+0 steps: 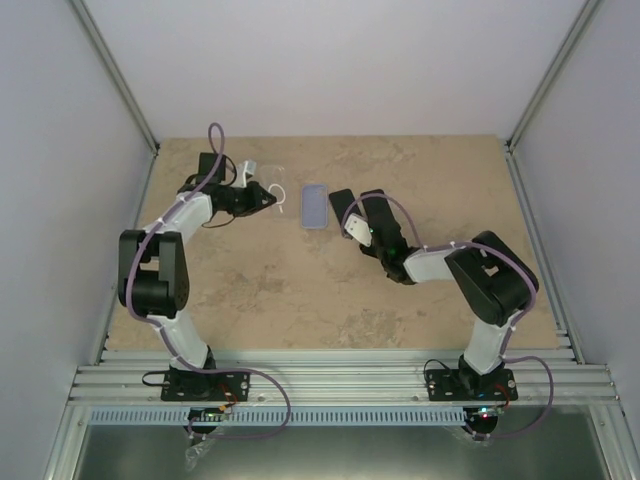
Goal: Take the phone out of the phone case
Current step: Place the phone at the center of the board, then place the phone case at the center of the board.
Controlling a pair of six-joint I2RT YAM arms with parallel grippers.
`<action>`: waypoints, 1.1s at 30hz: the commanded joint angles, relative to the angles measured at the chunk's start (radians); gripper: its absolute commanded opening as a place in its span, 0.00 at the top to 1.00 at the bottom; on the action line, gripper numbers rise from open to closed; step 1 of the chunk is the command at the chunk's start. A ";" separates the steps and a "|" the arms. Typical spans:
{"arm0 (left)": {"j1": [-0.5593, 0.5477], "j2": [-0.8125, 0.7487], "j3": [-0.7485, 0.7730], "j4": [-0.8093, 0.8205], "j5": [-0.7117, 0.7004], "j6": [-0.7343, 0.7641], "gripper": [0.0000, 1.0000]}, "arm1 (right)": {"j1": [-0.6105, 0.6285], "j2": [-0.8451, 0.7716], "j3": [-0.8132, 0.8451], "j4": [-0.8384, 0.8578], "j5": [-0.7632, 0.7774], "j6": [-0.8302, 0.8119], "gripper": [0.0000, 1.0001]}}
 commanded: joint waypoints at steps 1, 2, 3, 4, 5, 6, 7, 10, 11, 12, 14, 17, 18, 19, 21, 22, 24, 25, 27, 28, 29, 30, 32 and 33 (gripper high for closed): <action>0.019 0.067 0.081 -0.110 0.019 0.127 1.00 | 0.001 -0.110 0.035 -0.100 -0.073 0.102 0.39; 0.023 0.092 0.102 -0.143 0.031 0.156 1.00 | -0.007 -0.130 0.051 -0.137 -0.094 0.127 0.38; 0.025 0.116 0.125 -0.180 0.042 0.187 1.00 | -0.014 -0.150 0.073 -0.177 -0.116 0.156 0.36; 0.026 0.140 0.146 -0.211 0.050 0.215 1.00 | -0.026 -0.168 0.092 -0.215 -0.145 0.182 0.35; 0.027 0.161 0.162 -0.238 0.052 0.237 1.00 | -0.038 -0.187 0.112 -0.258 -0.176 0.211 0.34; 0.027 0.177 0.174 -0.257 0.052 0.261 1.00 | -0.053 -0.206 0.131 -0.296 -0.215 0.238 0.34; 0.027 0.190 0.182 -0.267 0.047 0.272 1.00 | -0.069 -0.222 0.145 -0.330 -0.256 0.262 0.34; 0.027 0.218 0.192 -0.269 0.024 0.288 1.00 | -0.129 -0.245 0.206 -0.433 -0.353 0.348 0.34; 0.027 0.229 0.198 -0.268 0.019 0.290 1.00 | -0.157 -0.242 0.231 -0.460 -0.381 0.382 0.34; 0.027 0.242 0.209 -0.273 0.019 0.296 1.00 | -0.184 -0.235 0.256 -0.506 -0.434 0.418 0.34; 0.027 0.277 0.243 -0.297 0.029 0.310 1.00 | -0.253 -0.213 0.297 -0.565 -0.537 0.492 0.35; 0.027 0.334 0.307 -0.339 0.049 0.331 1.00 | -0.346 -0.171 0.341 -0.634 -0.712 0.584 0.36; 0.027 0.352 0.326 -0.356 0.062 0.361 1.00 | -0.373 -0.155 0.351 -0.653 -0.760 0.609 0.36; 0.027 0.368 0.344 -0.372 0.076 0.376 1.00 | -0.397 -0.142 0.357 -0.668 -0.808 0.628 0.36; 0.027 0.399 0.372 -0.397 0.101 0.396 1.00 | -0.434 -0.119 0.365 -0.692 -0.884 0.667 0.35; 0.027 0.412 0.385 -0.407 0.114 0.403 1.00 | -0.447 -0.108 0.366 -0.700 -0.912 0.680 0.34; 0.027 0.434 0.398 -0.413 0.128 0.404 1.00 | -0.466 -0.083 0.368 -0.713 -0.953 0.698 0.34; 0.027 0.444 0.404 -0.413 0.132 0.404 1.00 | -0.471 -0.070 0.368 -0.717 -0.967 0.704 0.33; 0.027 0.462 0.420 -0.412 0.132 0.403 1.00 | -0.477 -0.046 0.368 -0.722 -0.989 0.717 0.31; 0.027 0.473 0.428 -0.412 0.134 0.401 1.00 | -0.479 -0.033 0.368 -0.721 -0.999 0.724 0.30; 0.027 0.485 0.439 -0.416 0.142 0.403 1.00 | -0.479 -0.020 0.368 -0.721 -1.007 0.725 0.28; 0.027 0.497 0.452 -0.421 0.150 0.403 1.00 | -0.480 -0.007 0.368 -0.720 -1.015 0.745 0.27; 0.027 0.523 0.480 -0.430 0.163 0.400 1.00 | -0.480 0.019 0.368 -0.716 -1.023 0.762 0.24; 0.027 0.532 0.493 -0.433 0.168 0.398 1.00 | -0.482 0.028 0.368 -0.715 -1.030 0.767 0.23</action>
